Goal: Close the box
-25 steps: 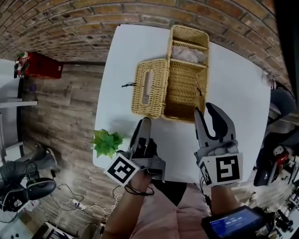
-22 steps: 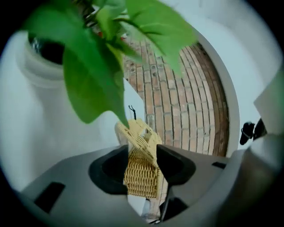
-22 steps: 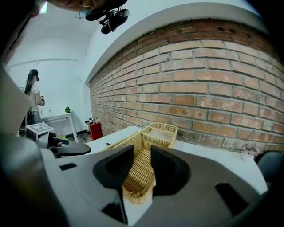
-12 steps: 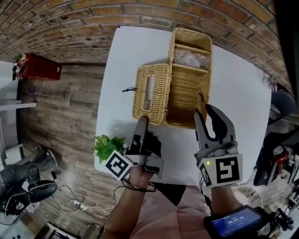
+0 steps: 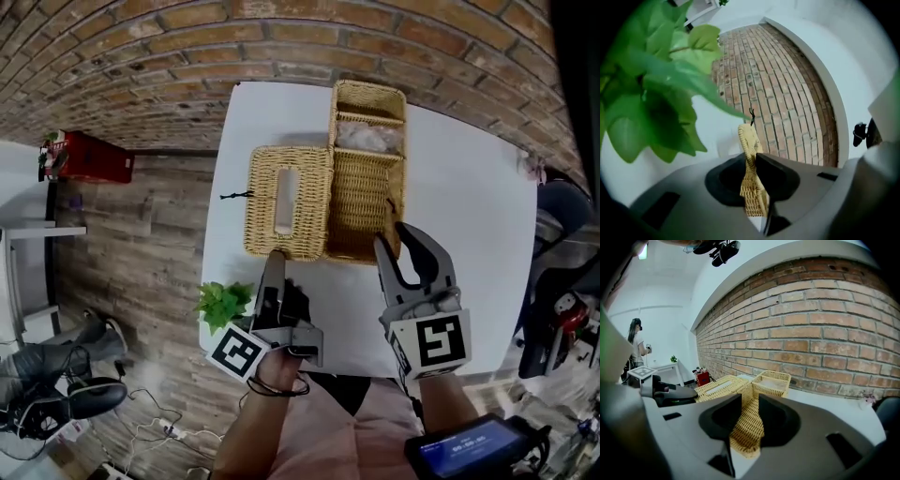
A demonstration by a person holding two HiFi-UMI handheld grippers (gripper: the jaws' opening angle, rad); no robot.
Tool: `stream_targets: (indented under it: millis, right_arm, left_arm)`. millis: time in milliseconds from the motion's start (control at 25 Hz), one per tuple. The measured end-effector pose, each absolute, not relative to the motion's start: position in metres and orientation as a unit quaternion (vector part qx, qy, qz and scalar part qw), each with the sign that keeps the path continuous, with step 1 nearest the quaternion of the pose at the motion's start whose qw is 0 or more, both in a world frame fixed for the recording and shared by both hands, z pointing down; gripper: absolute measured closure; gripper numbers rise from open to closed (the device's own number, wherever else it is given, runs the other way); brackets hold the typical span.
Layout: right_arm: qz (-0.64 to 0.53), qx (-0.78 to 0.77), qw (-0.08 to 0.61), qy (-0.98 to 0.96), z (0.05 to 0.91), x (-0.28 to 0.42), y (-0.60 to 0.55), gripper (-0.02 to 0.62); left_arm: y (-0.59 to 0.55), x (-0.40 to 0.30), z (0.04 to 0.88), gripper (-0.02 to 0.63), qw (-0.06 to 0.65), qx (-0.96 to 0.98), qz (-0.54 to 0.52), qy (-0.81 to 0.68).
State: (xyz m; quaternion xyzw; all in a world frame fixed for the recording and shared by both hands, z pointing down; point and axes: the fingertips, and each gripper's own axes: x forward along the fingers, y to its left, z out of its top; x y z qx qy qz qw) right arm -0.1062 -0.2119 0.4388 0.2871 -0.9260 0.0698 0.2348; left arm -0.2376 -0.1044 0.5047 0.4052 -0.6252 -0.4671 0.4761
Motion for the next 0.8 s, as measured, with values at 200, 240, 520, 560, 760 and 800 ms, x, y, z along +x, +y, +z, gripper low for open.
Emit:
stream_targets:
  millis: [200,240,520,560,760,800]
  right_arm:
    - [0.085,0.281,0.213,-0.932,0.428,-0.106,-0.209,0.479]
    - [0.089,0.279,0.208,-0.933,0.426,-0.106,-0.208,0.479]
    - [0.111,0.264,0.179,-0.941,0.41,-0.11,-0.201,0.474]
    - [0.113,0.262,0.175,-0.942,0.409,-0.11,-0.2,0.474]
    - [0.132,0.25,0.16,-0.946,0.405,-0.11,-0.195,0.463]
    - [0.134,0.247,0.159,-0.946,0.405,-0.11,-0.194,0.459]
  left_arm:
    - [-0.101,-0.236,0.49,0.547,0.455,0.426,-0.435,-0.65]
    - [-0.1,-0.235,0.487,0.549,0.451,0.43,-0.428,-0.655]
    - [-0.107,-0.228,0.454,0.552,0.384,0.511,-0.325,-0.697]
    - [-0.109,-0.227,0.45,0.552,0.376,0.52,-0.313,-0.7]
    - [-0.115,-0.214,0.436,0.552,0.337,0.559,-0.245,-0.717]
    - [-0.116,-0.211,0.433,0.552,0.327,0.567,-0.229,-0.72]
